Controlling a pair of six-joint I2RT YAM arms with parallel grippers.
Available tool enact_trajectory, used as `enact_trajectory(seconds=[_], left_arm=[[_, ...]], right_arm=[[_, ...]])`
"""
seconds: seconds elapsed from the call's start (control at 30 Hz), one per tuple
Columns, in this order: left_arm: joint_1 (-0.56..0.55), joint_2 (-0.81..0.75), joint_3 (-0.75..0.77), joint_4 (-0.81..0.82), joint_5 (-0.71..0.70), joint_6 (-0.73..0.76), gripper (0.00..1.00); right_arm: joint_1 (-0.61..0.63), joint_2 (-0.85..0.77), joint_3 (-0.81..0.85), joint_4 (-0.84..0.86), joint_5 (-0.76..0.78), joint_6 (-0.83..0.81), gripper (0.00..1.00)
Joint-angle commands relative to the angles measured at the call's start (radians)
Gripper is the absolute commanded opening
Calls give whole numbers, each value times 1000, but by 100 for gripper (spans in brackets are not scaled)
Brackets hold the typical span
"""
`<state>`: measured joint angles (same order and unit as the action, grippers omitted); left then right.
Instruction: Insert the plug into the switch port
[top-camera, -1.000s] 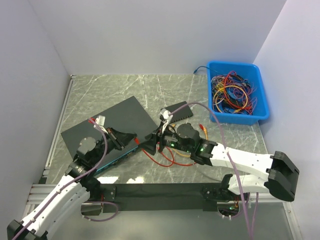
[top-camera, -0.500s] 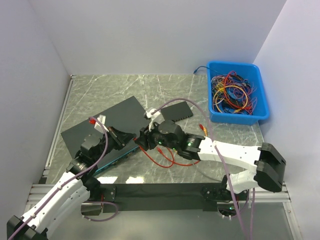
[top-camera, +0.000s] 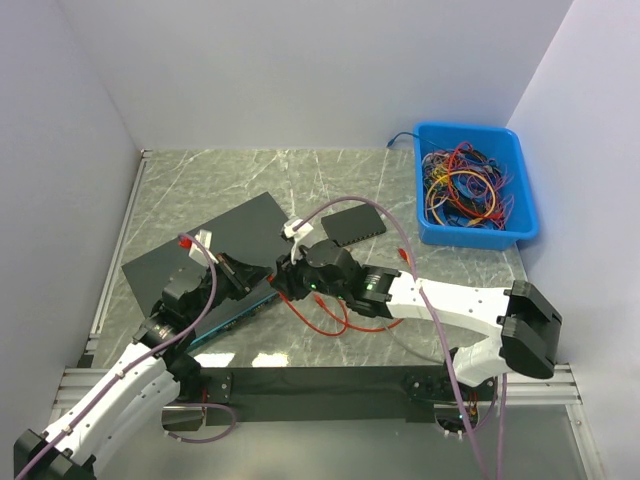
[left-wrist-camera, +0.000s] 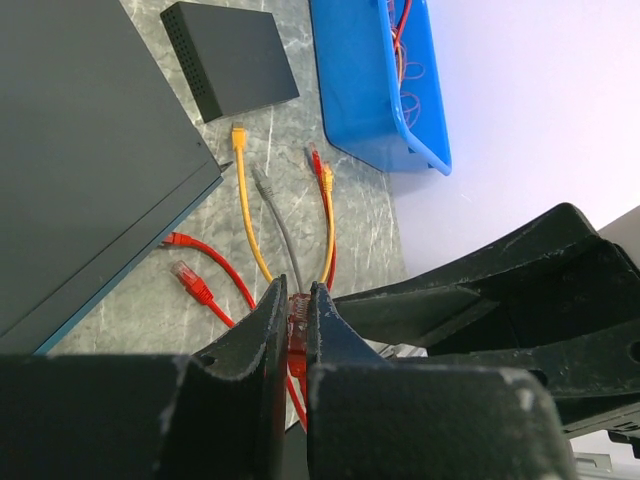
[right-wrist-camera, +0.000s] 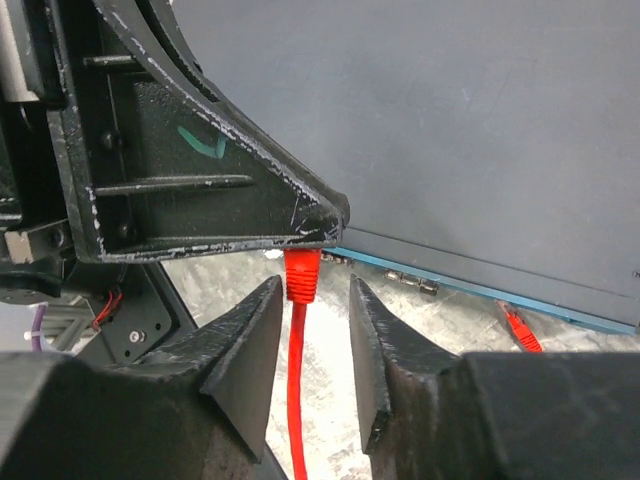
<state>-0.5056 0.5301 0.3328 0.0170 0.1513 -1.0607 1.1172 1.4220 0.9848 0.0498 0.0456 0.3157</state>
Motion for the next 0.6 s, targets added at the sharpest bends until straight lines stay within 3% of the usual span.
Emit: enact_trajectory(seconds=[0.0, 0.4, 0.57], left_arm=[[1, -1, 8, 29, -22, -1, 1], [1, -2, 6, 23, -30, 1, 1], [1, -5, 8, 14, -38, 1, 1]], right_arm=[[12, 23, 60, 9, 19, -9, 39], [16, 40, 69, 8, 60, -6, 29], [16, 15, 57, 13, 73, 0, 38]])
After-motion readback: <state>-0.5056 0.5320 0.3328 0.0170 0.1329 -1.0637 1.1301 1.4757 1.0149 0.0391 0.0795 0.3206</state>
